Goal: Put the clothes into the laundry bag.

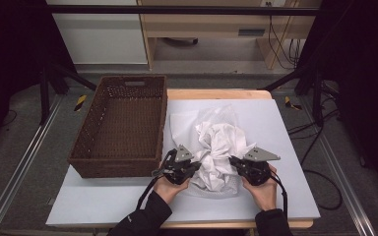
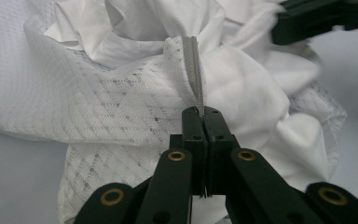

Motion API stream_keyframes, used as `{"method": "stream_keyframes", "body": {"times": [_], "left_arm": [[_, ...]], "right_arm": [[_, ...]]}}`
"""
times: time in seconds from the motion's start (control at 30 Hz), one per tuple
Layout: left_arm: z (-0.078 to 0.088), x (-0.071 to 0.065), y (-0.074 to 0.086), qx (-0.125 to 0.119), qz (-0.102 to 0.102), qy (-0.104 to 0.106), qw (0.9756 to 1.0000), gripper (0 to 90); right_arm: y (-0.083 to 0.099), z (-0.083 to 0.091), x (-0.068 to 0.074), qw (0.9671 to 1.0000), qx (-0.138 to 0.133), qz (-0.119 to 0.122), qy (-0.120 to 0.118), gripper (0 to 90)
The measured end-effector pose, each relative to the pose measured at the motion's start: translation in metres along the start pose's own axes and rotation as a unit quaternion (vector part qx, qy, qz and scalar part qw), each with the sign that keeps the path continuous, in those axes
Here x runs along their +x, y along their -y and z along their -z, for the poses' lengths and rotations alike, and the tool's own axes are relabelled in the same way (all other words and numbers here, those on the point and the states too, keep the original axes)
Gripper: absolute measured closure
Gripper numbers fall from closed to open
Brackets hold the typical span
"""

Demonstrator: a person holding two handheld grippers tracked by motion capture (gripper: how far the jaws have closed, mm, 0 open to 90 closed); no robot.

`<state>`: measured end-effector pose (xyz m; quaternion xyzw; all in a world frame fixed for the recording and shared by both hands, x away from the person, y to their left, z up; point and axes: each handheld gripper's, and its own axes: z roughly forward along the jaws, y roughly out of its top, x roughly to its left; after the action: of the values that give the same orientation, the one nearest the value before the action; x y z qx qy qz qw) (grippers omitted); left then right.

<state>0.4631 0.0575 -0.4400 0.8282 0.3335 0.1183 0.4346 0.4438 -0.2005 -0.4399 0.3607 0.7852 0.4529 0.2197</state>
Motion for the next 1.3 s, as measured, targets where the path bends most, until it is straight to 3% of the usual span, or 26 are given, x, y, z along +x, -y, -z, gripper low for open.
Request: {"method": "stream_keyframes", "body": {"times": [0.1,0.17,0.23,0.37,0.53,0.7,0.77,0.87,0.97,1.03,1.1,1.17,1.23,1.3], "left_arm": [[0.002,-0.001,-0.004,-0.005,0.003,0.0,1.0,89.0],[0.006,-0.003,-0.007,-0.011,0.002,0.002,0.9999,89.0],[0.012,-0.005,-0.012,-0.019,-0.003,0.004,0.9998,89.0],[0.02,-0.012,-0.019,-0.028,-0.011,0.009,0.9995,89.0],[0.018,-0.015,-0.011,-0.017,-0.016,0.014,0.9996,89.1],[0.007,-0.007,0.001,-0.003,-0.004,0.01,0.9999,89.1],[0.004,-0.004,0.005,0.0,-0.002,0.009,1.0,89.1],[0.002,-0.003,0.007,0.004,-0.003,0.004,1.0,89.1],[0.0,-0.002,0.008,0.007,-0.005,-0.001,1.0,89.1],[-0.002,-0.003,0.008,0.008,-0.008,-0.004,0.9999,89.0],[-0.003,-0.004,0.008,0.009,-0.012,-0.006,0.9999,89.0],[-0.003,-0.003,0.008,0.009,-0.013,-0.006,0.9999,89.0],[-0.003,-0.003,0.009,0.008,-0.016,-0.006,0.9998,89.0],[-0.003,-0.004,0.009,0.008,-0.02,-0.009,0.9997,89.0]], "right_arm": [[-0.005,0.006,0.021,0.9983,-0.018,0.031,-0.047,88.2],[-0.007,0.0,0.033,0.9963,-0.02,0.041,-0.073,88.2],[-0.008,-0.012,0.042,0.9957,-0.008,0.045,-0.081,88.1],[-0.007,-0.043,0.048,0.9969,0.02,0.033,-0.068,88.1],[-0.01,-0.072,0.042,0.9986,0.038,0.002,-0.037,88.1],[-0.011,-0.087,0.04,0.999,0.033,-0.03,-0.001,87.9],[-0.012,-0.084,0.04,0.9991,0.029,-0.03,-0.004,86.3],[-0.01,-0.066,0.033,0.9989,0.007,-0.034,-0.032,78.0],[-0.011,-0.035,0.022,0.9987,-0.02,-0.037,-0.029,73.1],[-0.015,-0.015,0.012,0.9988,-0.041,-0.028,0.004,66.7],[-0.021,-0.004,0.001,0.9967,-0.052,-0.023,0.058,48.4],[-0.025,-0.008,-0.014,0.9944,-0.05,-0.039,0.084,30.8],[-0.026,-0.021,-0.027,0.9926,-0.05,-0.057,0.094,25.9],[-0.025,-0.038,-0.036,0.9925,-0.041,-0.08,0.083,22.7]]}}
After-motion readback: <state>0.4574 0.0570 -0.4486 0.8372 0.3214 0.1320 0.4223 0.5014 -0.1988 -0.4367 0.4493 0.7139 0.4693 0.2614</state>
